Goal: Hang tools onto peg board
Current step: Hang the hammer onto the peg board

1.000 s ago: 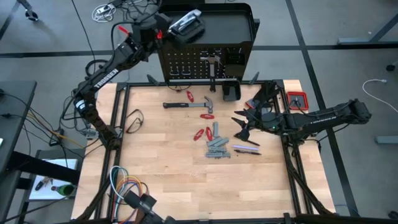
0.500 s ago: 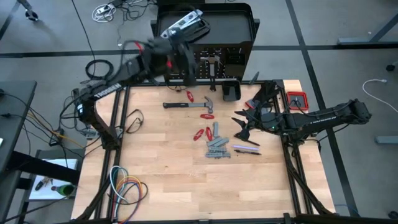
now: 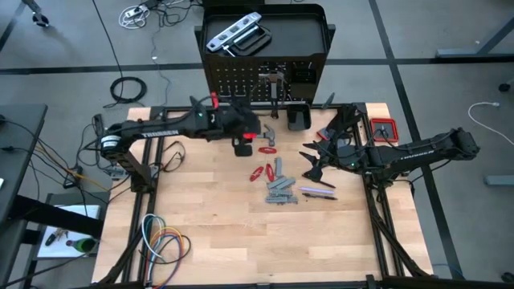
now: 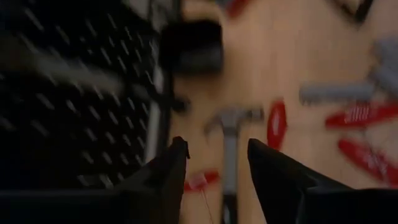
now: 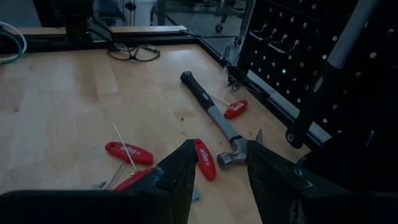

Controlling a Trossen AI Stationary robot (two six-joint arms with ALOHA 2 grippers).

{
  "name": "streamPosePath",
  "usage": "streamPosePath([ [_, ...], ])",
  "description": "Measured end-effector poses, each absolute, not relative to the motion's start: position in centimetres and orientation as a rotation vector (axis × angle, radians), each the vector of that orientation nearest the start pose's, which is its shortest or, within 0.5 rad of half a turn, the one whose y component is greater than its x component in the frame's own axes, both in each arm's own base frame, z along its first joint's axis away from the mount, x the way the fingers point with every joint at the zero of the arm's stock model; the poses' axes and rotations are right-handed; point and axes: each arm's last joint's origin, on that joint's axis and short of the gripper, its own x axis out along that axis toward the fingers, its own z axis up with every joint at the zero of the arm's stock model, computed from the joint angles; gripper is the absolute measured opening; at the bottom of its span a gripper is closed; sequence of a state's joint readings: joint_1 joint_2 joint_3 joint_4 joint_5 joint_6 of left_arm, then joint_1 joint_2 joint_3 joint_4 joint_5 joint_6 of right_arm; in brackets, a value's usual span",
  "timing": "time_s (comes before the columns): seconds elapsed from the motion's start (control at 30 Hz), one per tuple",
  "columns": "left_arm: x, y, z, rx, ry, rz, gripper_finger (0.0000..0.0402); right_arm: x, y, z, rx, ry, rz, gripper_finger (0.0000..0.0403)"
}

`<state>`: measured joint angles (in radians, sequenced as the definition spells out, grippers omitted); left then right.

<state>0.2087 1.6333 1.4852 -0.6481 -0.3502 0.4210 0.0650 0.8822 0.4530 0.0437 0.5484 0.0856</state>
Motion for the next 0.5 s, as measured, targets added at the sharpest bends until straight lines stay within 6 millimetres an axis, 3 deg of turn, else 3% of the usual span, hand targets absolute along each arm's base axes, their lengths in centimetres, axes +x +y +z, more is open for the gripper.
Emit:
streamPosePath([
  [0.2, 33.2, 10.1, 27.4, 0.329, 0.995, 0.4, 0.0172, 18.7, -0.3, 22.6, -0.038, 0.341, -0.491, 0.0151],
  [0.5, 32.5, 12.3, 24.2, 0.194, 0.949, 0.333, 0.0172, 18.7, -0.3, 22.6, -0.04, 0.339, -0.491, 0.0151],
])
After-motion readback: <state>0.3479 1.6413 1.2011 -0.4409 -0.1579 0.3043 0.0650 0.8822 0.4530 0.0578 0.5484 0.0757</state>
